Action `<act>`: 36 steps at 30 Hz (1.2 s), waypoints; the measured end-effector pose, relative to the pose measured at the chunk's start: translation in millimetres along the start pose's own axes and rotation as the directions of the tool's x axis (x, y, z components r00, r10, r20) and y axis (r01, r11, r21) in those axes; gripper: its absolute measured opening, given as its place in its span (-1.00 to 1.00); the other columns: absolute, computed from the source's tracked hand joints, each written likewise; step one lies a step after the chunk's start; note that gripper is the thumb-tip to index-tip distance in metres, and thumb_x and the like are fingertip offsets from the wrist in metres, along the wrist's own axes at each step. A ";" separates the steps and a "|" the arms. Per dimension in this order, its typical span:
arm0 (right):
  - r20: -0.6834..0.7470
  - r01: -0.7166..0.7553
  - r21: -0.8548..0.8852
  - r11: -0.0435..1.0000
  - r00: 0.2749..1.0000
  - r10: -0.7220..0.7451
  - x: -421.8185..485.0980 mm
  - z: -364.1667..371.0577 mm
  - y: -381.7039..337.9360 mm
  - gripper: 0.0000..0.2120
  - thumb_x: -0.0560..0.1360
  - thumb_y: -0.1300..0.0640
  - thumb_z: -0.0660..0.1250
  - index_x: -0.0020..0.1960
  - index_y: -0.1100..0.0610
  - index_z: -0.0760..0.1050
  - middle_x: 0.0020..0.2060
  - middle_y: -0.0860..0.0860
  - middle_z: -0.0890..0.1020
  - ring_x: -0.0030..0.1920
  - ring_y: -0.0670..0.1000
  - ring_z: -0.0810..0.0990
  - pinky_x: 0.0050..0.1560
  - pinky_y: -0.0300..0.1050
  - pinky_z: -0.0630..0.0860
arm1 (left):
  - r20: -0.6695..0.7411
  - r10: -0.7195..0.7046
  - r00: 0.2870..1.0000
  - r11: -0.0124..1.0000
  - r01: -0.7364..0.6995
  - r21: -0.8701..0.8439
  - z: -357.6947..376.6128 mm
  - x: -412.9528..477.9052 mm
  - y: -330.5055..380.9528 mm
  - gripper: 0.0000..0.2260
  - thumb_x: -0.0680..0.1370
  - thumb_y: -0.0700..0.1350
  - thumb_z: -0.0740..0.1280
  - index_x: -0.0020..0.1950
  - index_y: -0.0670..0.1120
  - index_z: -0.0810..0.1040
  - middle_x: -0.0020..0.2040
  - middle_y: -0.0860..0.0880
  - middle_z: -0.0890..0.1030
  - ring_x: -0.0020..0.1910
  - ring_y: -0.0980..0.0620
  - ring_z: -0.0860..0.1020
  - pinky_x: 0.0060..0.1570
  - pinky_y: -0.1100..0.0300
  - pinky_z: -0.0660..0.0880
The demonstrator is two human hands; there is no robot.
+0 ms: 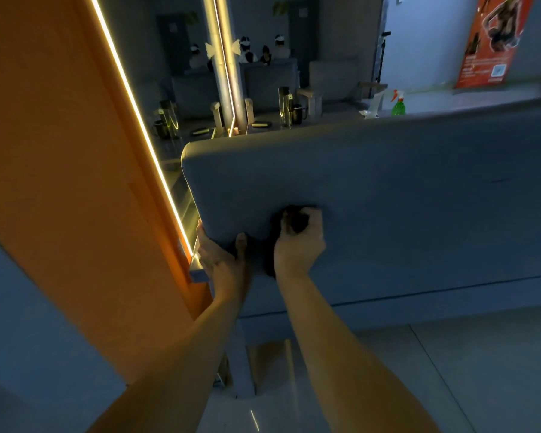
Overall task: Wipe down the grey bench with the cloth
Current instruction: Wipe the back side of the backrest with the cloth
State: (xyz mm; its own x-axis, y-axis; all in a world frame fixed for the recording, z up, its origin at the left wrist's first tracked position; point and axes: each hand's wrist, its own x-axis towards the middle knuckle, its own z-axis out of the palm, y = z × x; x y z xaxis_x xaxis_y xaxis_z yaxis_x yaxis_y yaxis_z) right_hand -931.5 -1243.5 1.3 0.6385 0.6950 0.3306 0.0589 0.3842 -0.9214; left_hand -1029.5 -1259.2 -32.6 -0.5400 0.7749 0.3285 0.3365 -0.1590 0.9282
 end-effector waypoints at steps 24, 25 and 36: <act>-0.222 -0.257 0.121 0.959 0.935 0.278 56.7 -40.9 -19.8 -0.79 0.51 0.36 0.40 0.00 0.08 0.50 -0.08 -0.09 0.60 0.00 -0.02 0.60 0.11 -0.12 0.62 | 0.048 -0.021 0.999 0.999 0.020 0.027 -4.8 3.7 -7.7 -0.21 0.58 0.15 0.36 0.62 0.17 -0.11 0.58 -0.05 0.13 0.55 -0.12 0.13 0.51 -0.18 0.19; -0.225 -0.272 0.157 0.949 0.926 0.302 49.3 -30.1 -26.6 -0.80 0.53 0.35 0.39 0.01 0.08 0.50 -0.10 -0.10 0.59 0.00 -0.02 0.59 0.09 -0.15 0.62 | 0.042 -0.027 0.999 0.999 0.026 0.018 -3.8 4.7 -10.7 -0.21 0.58 0.15 0.36 0.61 0.19 -0.11 0.58 -0.03 0.13 0.54 -0.11 0.13 0.50 -0.15 0.19; -0.024 -0.105 -0.021 0.994 0.994 0.104 26.7 -33.4 -17.8 -0.83 0.51 0.29 0.44 0.02 0.09 0.53 -0.09 -0.11 0.60 -0.02 -0.05 0.59 0.14 0.05 0.60 | 0.061 0.011 0.998 1.000 -0.012 0.014 -6.6 -1.5 -6.5 -0.16 0.46 0.31 0.28 0.61 0.20 -0.10 0.59 -0.03 0.13 0.56 -0.10 0.11 0.52 -0.10 0.13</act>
State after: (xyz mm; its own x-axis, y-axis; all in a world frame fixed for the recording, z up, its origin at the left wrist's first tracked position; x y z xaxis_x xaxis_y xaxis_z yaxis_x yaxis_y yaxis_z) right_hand -889.9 -1252.1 19.6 0.6594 0.7164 0.2278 0.0079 0.2964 -0.9550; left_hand -1036.1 -1263.3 -38.0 -0.4881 0.8089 0.3276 0.3536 -0.1599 0.9216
